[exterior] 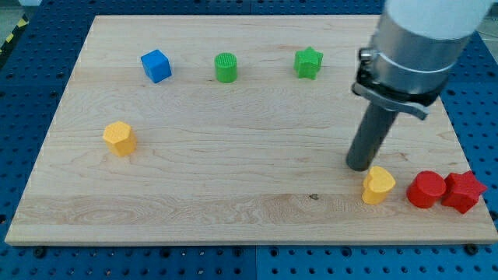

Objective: Place your arm to the left of hexagon

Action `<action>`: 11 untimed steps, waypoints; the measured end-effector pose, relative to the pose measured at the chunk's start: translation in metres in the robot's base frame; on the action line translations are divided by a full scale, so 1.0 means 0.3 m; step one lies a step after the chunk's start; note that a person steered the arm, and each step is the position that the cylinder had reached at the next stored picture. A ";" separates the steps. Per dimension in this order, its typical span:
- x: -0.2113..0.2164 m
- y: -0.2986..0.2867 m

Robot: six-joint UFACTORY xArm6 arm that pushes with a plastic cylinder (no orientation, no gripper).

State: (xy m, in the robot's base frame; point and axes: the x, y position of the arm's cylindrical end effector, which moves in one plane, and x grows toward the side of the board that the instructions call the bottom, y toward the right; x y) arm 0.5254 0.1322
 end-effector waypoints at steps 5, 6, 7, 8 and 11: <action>0.092 -0.321; 0.097 -0.655; 0.097 -1.004; 0.027 -1.260; -0.134 -0.798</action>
